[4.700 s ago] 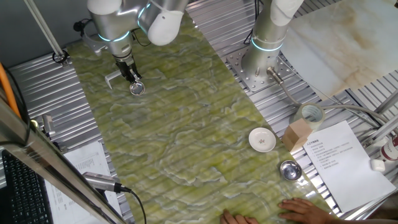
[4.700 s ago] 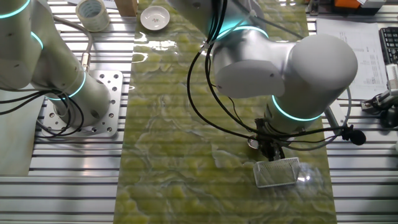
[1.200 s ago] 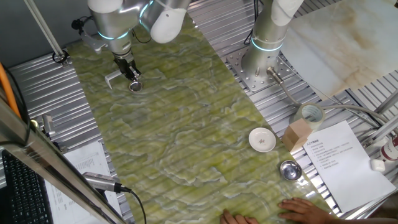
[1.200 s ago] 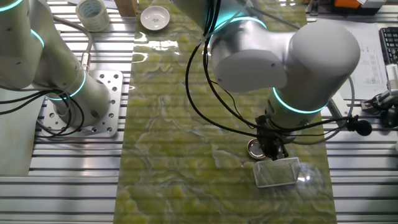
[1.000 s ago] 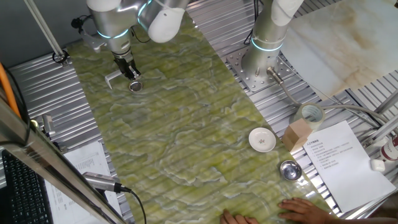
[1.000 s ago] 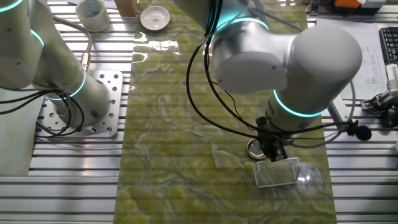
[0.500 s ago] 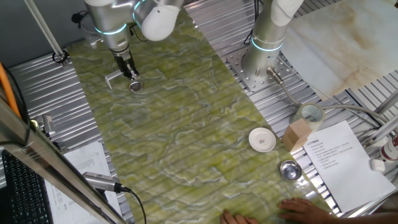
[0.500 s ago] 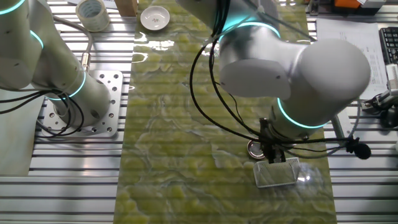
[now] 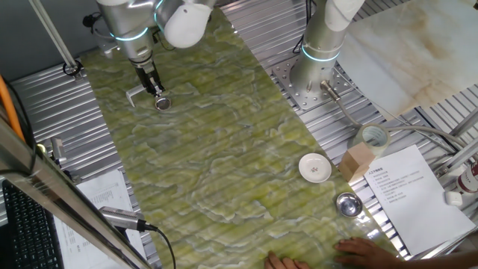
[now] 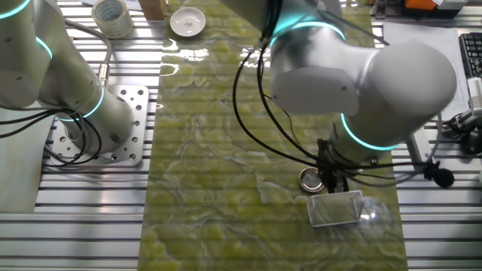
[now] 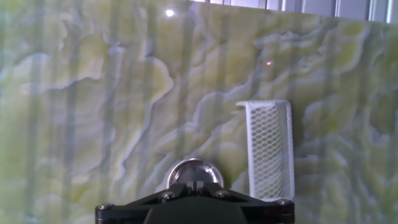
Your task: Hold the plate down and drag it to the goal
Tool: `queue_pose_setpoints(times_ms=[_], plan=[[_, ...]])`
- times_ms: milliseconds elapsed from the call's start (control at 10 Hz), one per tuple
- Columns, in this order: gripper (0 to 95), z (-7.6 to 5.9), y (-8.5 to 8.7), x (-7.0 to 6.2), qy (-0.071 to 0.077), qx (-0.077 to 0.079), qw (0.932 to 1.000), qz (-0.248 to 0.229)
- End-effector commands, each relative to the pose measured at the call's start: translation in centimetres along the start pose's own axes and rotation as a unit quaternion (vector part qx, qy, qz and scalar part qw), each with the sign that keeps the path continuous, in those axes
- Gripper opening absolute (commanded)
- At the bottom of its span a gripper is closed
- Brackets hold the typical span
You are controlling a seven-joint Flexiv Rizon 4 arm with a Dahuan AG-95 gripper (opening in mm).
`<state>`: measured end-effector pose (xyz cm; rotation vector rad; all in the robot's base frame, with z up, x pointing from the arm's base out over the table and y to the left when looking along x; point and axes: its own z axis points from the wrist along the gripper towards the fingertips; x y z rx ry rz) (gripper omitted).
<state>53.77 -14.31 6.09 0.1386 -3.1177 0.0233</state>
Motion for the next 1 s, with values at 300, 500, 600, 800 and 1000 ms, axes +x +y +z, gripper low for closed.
queue_pose_setpoints(times_ms=[300,500,600,800,1000], plan=[[0.0,-0.45,1.04,0.02,-0.014,-0.009,0.9998,0.008],[0.0,-0.51,1.07,0.04,-0.017,-0.01,0.9997,0.011],[0.0,-0.5,1.07,0.04,-0.017,-0.009,0.9998,0.012],[0.0,-0.54,1.09,0.06,-0.018,-0.009,0.9998,0.008],[0.0,-0.63,1.14,0.1,-0.017,-0.009,0.9998,0.004]])
